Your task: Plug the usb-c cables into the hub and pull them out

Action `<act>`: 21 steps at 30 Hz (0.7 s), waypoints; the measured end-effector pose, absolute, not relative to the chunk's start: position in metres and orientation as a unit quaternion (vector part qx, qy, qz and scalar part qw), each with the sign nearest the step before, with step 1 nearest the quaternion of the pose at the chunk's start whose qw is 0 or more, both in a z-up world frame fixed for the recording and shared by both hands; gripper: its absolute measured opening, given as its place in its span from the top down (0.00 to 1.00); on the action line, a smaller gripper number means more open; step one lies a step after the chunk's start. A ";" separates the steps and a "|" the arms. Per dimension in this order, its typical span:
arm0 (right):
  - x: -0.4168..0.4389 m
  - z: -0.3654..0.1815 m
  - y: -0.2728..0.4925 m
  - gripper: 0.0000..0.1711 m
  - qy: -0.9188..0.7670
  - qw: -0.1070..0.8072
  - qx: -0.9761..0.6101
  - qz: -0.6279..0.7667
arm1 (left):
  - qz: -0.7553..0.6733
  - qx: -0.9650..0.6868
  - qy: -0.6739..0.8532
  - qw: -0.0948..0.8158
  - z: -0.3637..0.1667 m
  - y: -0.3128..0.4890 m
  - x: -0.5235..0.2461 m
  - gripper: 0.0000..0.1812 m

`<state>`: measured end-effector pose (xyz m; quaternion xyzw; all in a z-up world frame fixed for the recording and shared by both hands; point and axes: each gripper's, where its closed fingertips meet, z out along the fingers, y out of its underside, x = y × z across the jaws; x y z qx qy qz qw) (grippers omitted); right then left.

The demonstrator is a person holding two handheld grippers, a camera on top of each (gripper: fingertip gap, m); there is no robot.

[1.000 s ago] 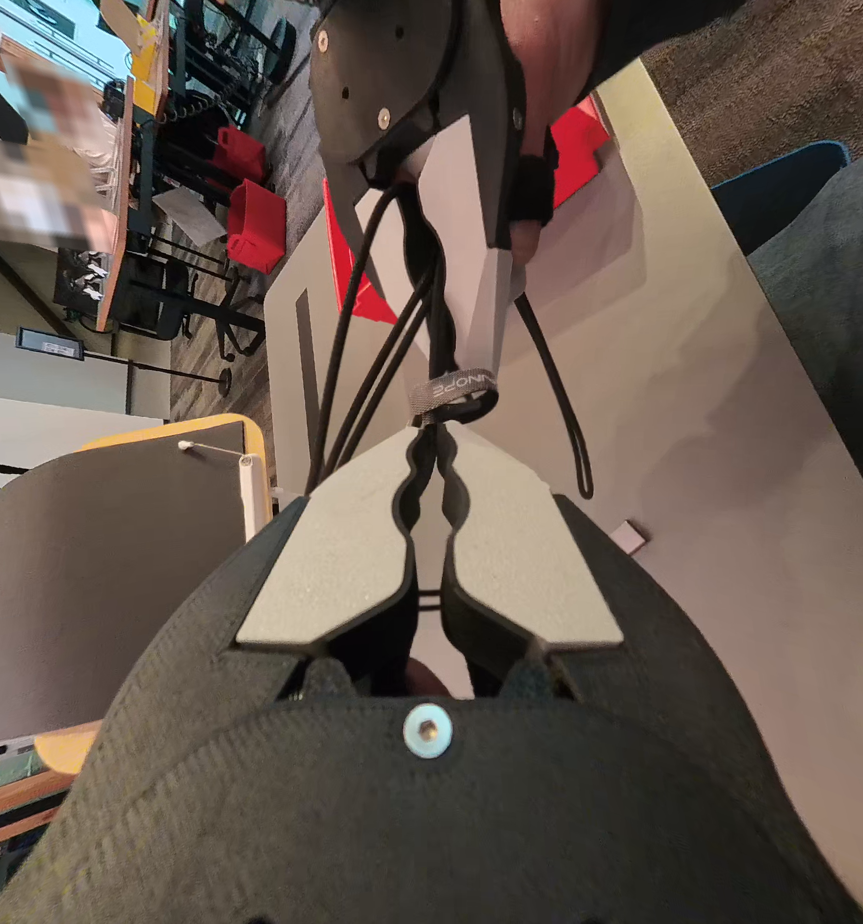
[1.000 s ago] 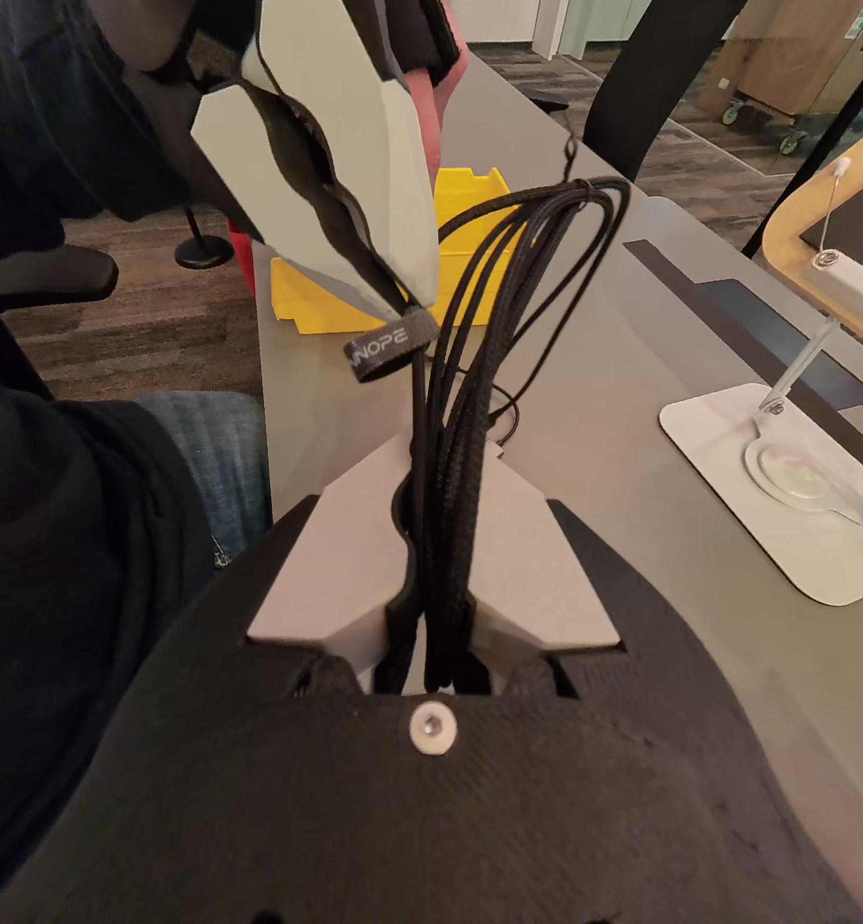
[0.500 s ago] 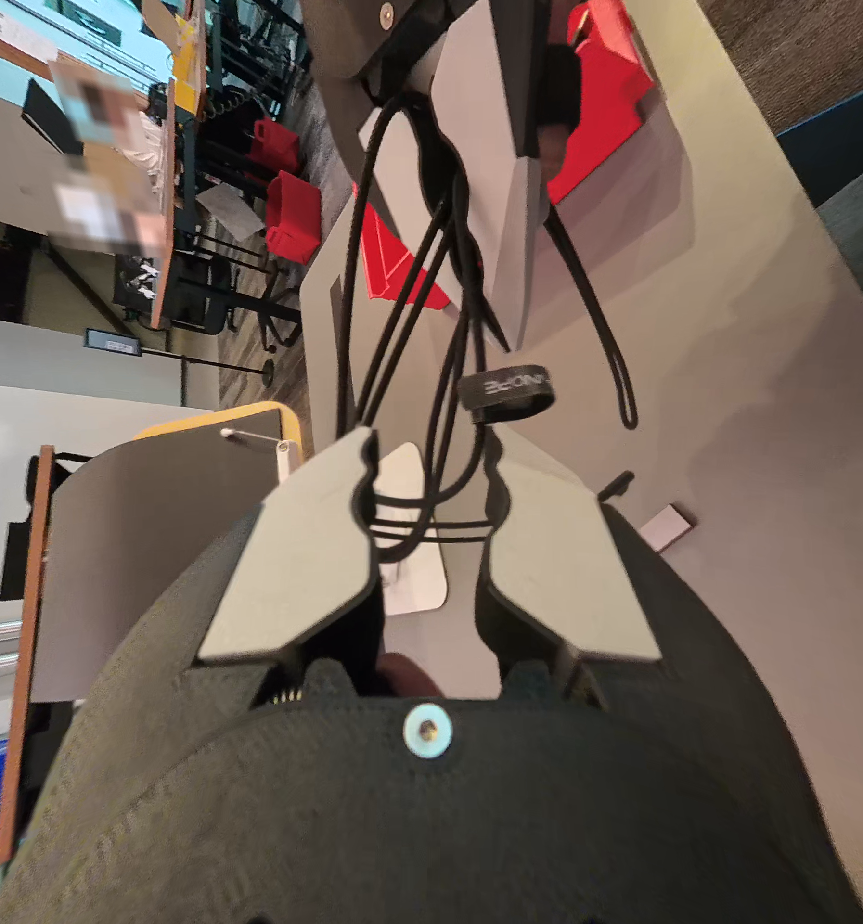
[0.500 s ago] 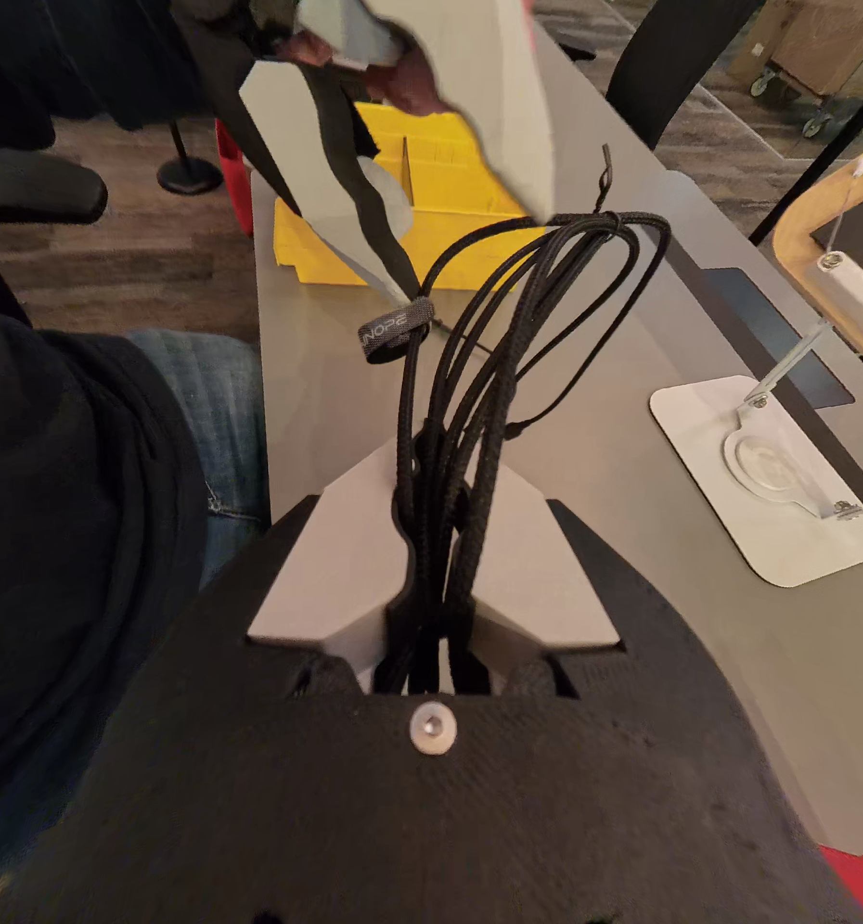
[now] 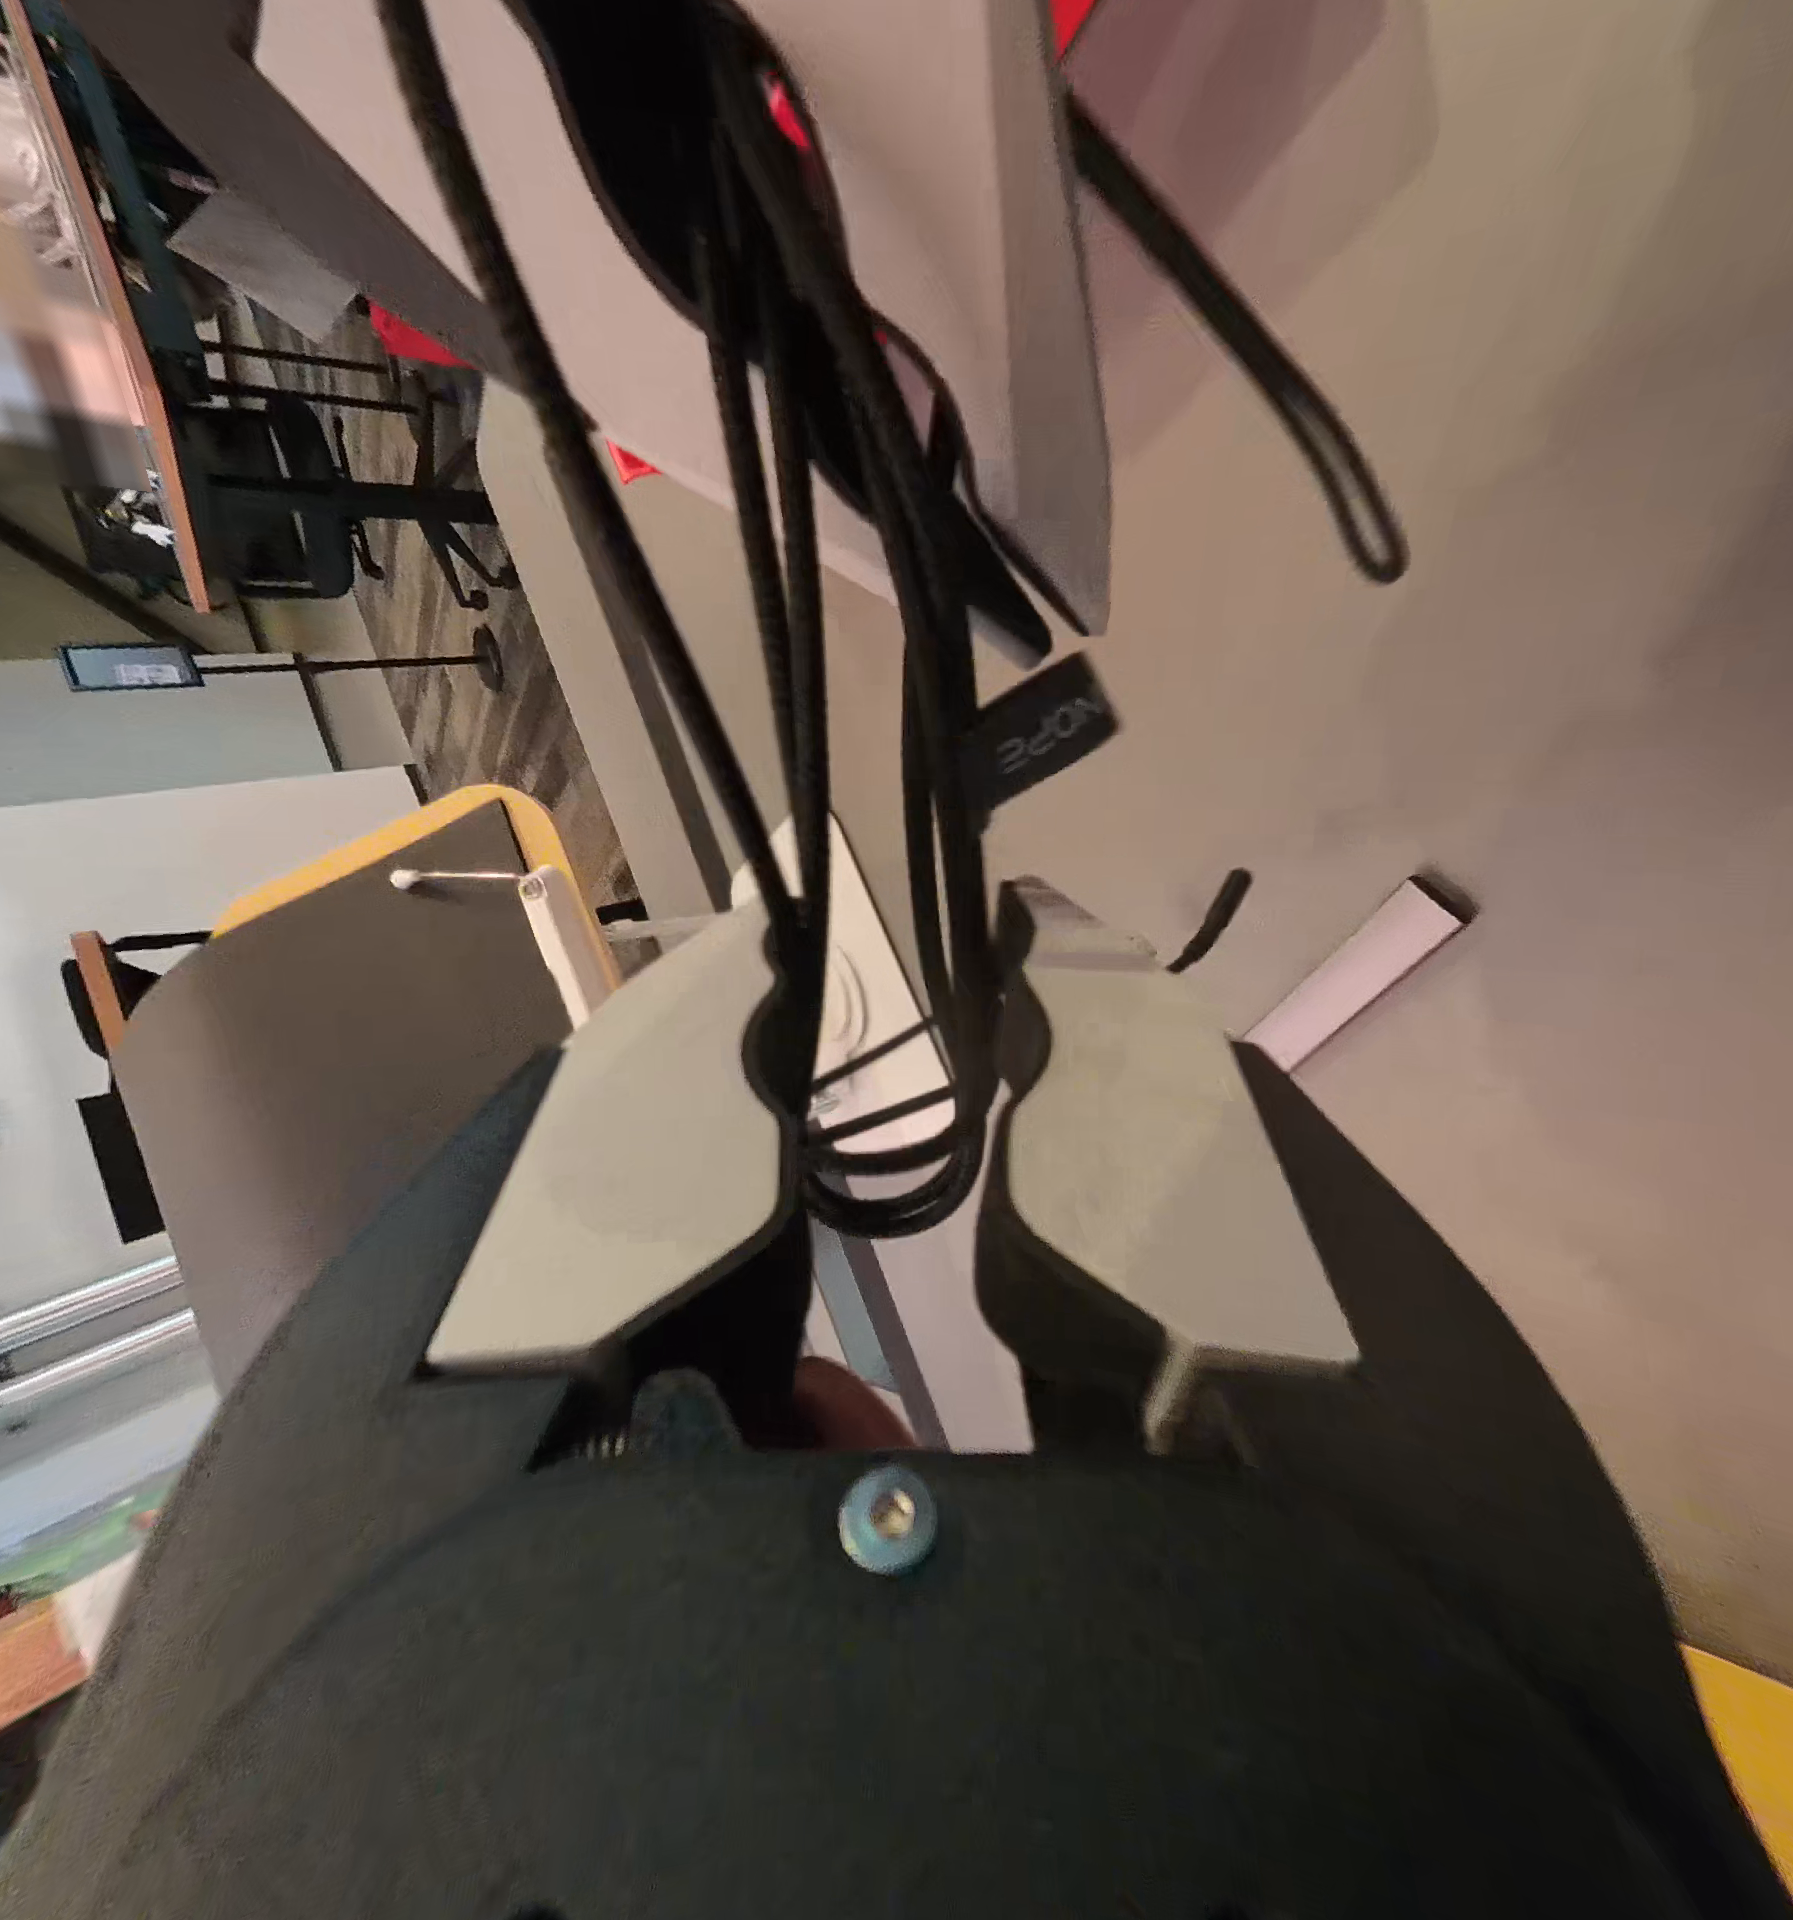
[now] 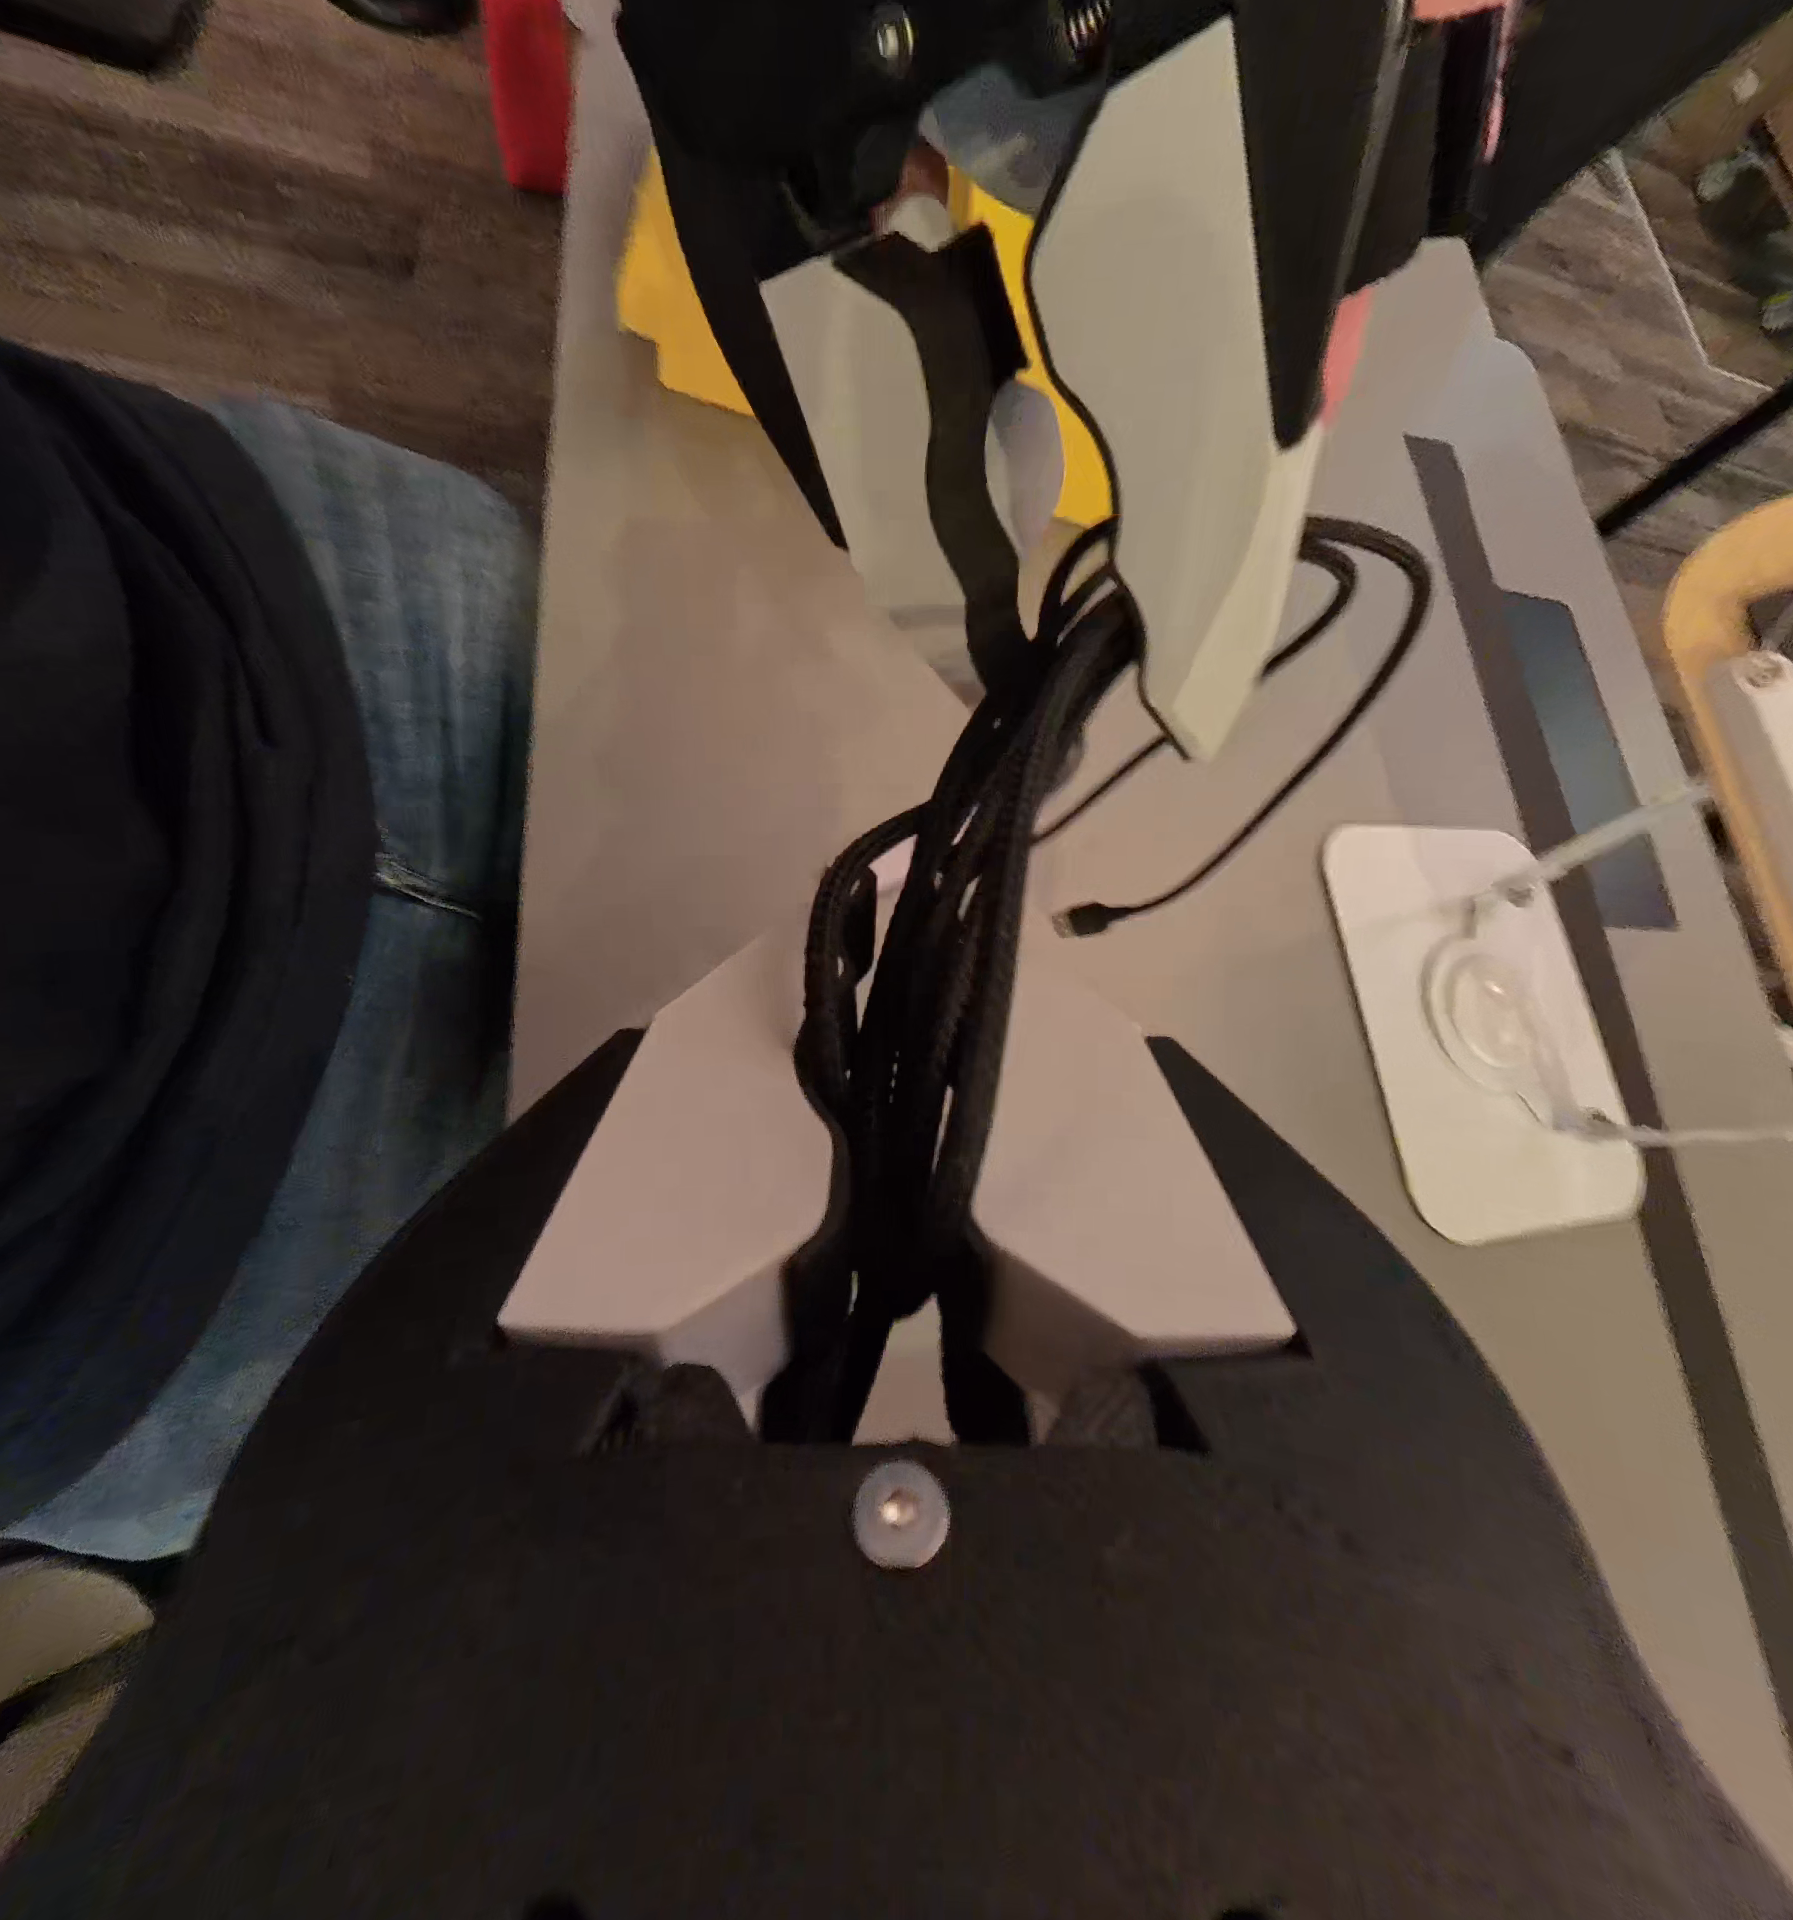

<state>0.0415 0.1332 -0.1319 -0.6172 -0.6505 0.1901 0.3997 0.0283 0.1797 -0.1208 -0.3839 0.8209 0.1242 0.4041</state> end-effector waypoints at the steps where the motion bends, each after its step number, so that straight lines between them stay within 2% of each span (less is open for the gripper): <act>1: 0.044 -0.132 0.138 0.96 -0.648 0.404 -0.622 0.172 | 0.130 -0.387 0.818 0.405 -0.120 0.183 0.029 0.87; 2: 0.046 -0.131 0.141 0.96 -0.644 0.409 -0.626 0.162 | 0.131 -0.395 0.813 0.407 -0.121 0.186 0.029 0.92; 4: 0.049 -0.128 0.146 0.98 -0.637 0.414 -0.633 0.150 | 0.108 -0.415 0.808 0.404 -0.124 0.186 0.031 0.94; 10: 0.060 -0.105 0.164 0.85 -0.598 0.476 -0.637 0.098 | 0.081 -0.481 0.767 0.417 -0.120 0.203 0.029 0.97; 12: 0.068 -0.093 0.171 0.77 -0.579 0.498 -0.641 0.078 | 0.036 -0.521 0.743 0.418 -0.121 0.209 0.026 0.97; 15: 0.076 -0.068 0.174 0.72 -0.541 0.544 -0.634 0.097 | -0.058 -0.573 0.707 0.411 -0.122 0.209 0.025 0.98; 18: 0.088 -0.047 0.184 0.71 -0.483 0.587 -0.642 0.098 | -0.146 -0.601 0.674 0.404 -0.119 0.204 0.029 0.98; 19: 0.095 -0.039 0.188 0.72 -0.463 0.607 -0.642 0.077 | -0.170 -0.609 0.662 0.402 -0.118 0.203 0.031 0.98; 21: 0.105 -0.015 0.186 0.82 -0.426 0.658 -0.619 0.043 | -0.211 -0.624 0.635 0.405 -0.116 0.202 0.034 0.97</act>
